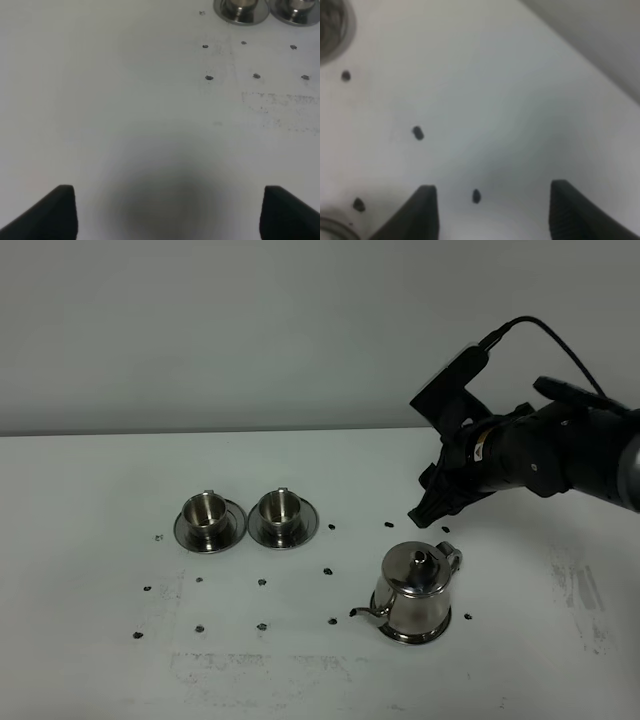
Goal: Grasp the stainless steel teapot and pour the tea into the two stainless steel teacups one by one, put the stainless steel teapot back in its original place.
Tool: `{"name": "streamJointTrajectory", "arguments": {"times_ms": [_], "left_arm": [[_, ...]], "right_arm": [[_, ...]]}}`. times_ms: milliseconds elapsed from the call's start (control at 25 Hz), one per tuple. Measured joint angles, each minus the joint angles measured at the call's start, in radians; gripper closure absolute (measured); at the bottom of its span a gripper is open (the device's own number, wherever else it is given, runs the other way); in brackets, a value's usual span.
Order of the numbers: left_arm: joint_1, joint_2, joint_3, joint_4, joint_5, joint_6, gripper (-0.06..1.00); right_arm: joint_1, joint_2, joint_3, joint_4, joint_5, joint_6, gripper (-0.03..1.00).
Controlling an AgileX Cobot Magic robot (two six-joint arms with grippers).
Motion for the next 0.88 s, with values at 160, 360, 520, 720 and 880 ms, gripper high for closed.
{"name": "streamJointTrajectory", "arguments": {"times_ms": [160,360,520,720,880], "left_arm": [[0.000,0.000,0.000,0.000,0.000,0.000,0.22],[0.000,0.000,0.000,0.000,0.000,0.000,0.22],[0.000,0.000,0.000,0.000,0.000,0.000,0.22],[0.000,0.000,0.000,0.000,0.000,0.000,0.22],[0.000,0.000,0.000,0.000,0.000,0.000,0.22]], "right_arm": [[0.000,0.029,0.005,0.036,0.000,0.004,0.49],[-0.001,0.033,0.005,0.097,0.082,0.004,0.49],[-0.001,0.033,0.005,0.122,0.155,-0.004,0.49],[-0.004,0.033,0.005,0.131,0.241,-0.004,0.49],[-0.004,0.033,0.005,0.150,0.308,-0.004,0.49]]}}
